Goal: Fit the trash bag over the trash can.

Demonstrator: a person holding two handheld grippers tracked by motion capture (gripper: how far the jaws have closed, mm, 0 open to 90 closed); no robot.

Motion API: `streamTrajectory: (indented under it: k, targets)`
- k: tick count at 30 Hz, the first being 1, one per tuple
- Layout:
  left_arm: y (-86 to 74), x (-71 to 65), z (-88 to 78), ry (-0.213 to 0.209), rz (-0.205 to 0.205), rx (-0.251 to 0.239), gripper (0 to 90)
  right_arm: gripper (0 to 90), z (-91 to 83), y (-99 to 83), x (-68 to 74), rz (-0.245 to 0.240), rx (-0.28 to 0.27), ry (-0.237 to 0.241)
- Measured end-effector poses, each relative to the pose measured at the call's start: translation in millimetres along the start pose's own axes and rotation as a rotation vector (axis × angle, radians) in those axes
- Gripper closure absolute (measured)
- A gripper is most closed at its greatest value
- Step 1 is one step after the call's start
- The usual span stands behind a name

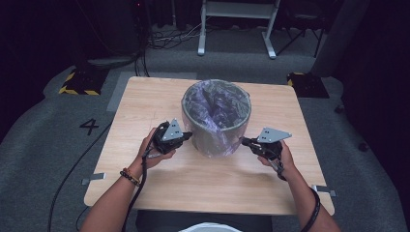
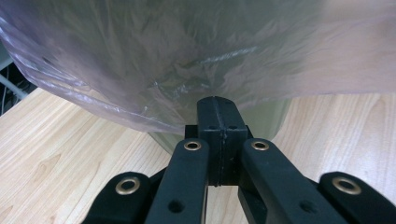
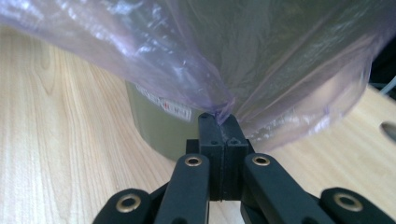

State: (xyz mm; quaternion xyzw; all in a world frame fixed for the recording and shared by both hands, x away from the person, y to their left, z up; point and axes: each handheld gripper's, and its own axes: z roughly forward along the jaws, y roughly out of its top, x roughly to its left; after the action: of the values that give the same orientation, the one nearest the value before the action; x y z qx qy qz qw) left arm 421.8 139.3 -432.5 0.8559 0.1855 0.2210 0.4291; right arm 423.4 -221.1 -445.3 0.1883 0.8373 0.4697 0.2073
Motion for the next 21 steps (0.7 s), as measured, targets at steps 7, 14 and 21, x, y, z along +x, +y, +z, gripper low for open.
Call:
streamTrajectory:
  k: [7,14,21]
  targets:
    - [-6.4,1.6,9.9,-0.002,-0.008,0.043,90.0,90.0,15.6,-14.5,-9.3,0.05,0.058,0.002]
    - [-17.0,6.8,12.3,0.001,-0.053,0.051,90.0,89.1,26.2,-19.9,-16.4,0.105,0.07,0.0]
    - [-25.0,6.4,-8.8,-0.001,-0.115,0.032,51.2,65.1,13.1,-19.4,-14.3,0.111,0.043,0.01]
